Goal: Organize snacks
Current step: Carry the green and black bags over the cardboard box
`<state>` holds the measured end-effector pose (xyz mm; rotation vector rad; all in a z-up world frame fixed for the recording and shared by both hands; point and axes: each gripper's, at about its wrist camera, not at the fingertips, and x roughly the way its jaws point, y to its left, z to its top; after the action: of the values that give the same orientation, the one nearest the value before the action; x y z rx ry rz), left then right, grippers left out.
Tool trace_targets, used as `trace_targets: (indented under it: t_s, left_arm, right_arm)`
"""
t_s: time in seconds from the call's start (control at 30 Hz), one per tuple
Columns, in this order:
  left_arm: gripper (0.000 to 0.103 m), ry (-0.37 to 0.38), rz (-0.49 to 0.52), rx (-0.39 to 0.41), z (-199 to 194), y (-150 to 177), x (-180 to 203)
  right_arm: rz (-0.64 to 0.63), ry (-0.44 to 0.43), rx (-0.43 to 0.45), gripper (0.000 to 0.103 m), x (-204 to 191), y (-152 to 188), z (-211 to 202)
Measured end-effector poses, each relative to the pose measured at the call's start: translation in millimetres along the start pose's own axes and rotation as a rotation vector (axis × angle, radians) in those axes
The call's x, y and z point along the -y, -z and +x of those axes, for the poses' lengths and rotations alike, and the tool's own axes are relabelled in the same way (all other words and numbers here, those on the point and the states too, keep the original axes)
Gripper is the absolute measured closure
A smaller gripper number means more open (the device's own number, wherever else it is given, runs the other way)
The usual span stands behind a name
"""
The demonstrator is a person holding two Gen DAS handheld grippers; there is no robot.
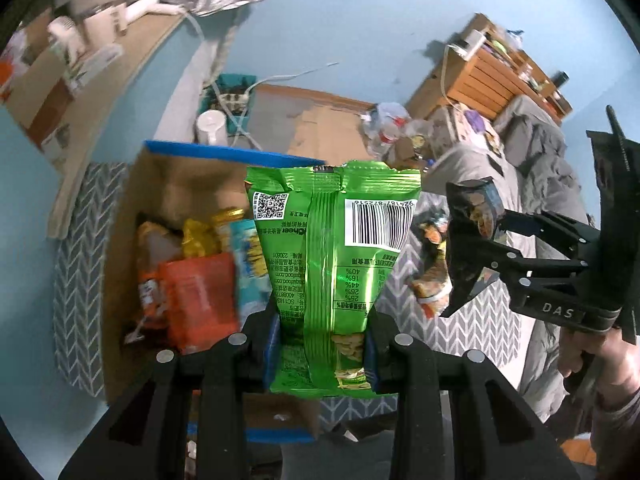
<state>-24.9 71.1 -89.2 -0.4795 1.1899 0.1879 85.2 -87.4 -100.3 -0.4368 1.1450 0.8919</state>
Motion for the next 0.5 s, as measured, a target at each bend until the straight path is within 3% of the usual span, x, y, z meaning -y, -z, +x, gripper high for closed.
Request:
trace_targets:
  t_s: [0.5]
  left_arm:
    - [0.069,-0.068,-0.126,-0.006,-1.8,15.7,-78.3]
  right_arm:
    - [-0.12,-0.092,-0.045,0.038,-78.8,-36.4,41.8]
